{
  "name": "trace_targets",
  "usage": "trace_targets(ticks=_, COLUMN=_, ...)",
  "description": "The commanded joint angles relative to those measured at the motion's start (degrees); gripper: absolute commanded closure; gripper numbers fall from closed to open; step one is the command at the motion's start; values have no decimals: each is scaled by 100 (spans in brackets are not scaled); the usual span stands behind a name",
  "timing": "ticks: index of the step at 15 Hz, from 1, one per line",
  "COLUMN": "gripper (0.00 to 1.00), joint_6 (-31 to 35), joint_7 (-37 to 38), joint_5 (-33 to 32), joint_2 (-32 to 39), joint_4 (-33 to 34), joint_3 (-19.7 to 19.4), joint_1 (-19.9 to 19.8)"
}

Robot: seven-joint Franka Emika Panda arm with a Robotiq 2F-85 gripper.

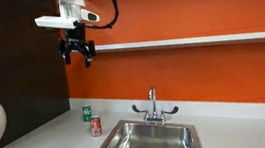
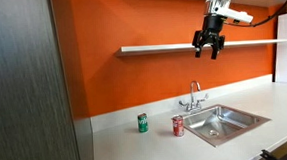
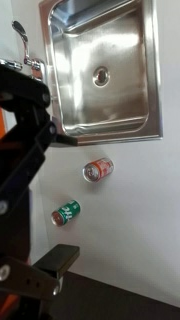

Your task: Put the red can on the bottom shelf

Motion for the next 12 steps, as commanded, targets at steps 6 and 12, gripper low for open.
trace_targets(ticks=6, gripper=0, joint_6=-13, joint_7=-37, joint_5=39, joint_2=9, joint_4=10, joint_3=50, joint_1=-67)
trace_targets(ticks=12, gripper=0, joint_6=88, joint_7=-96, joint_5=-9, joint_2=199, joint_4=-5, joint_3=45, joint_1=-63)
